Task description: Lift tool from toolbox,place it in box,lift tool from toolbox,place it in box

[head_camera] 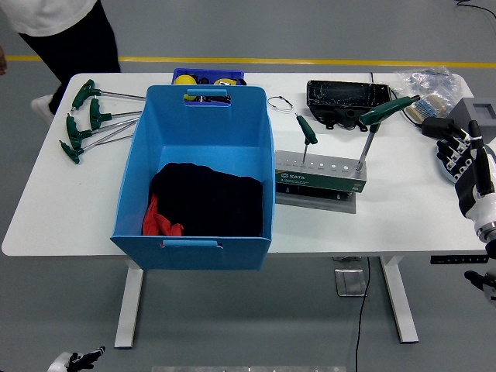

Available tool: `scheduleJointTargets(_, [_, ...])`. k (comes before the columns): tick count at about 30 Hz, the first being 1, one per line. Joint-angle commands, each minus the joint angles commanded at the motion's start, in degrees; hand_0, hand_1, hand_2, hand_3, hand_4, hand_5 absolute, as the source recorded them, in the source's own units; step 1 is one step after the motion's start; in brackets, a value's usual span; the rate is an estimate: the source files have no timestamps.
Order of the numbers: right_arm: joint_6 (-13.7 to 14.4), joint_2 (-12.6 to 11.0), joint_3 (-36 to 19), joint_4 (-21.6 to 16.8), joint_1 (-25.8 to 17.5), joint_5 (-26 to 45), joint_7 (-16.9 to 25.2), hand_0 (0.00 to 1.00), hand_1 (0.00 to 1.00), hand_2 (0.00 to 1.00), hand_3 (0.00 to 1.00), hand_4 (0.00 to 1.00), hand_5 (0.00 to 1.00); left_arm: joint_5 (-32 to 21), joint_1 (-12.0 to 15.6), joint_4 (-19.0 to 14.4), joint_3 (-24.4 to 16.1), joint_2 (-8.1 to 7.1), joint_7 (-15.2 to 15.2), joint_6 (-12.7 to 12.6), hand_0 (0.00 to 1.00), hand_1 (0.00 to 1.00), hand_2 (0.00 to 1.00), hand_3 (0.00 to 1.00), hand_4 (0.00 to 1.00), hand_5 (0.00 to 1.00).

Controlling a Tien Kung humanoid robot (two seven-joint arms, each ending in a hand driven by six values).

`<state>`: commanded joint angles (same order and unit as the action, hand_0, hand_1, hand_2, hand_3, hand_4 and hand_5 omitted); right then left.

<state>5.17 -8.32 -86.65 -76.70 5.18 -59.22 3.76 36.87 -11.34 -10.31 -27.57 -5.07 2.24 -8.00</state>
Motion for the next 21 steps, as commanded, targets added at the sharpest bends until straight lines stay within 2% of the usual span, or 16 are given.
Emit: scheduleJointTargets(21, [0.44, -0.01, 0.52, -0.06, -0.15, 0.05, 0.57, 0.928, 0.869, 0.876, 0.899, 0.998, 0.998, 2.68, 0.30, 0.00, -1.98, -0.09, -0.64, 0.13, 0.771, 0.798, 0.761, 0.685, 0.700, 0.638])
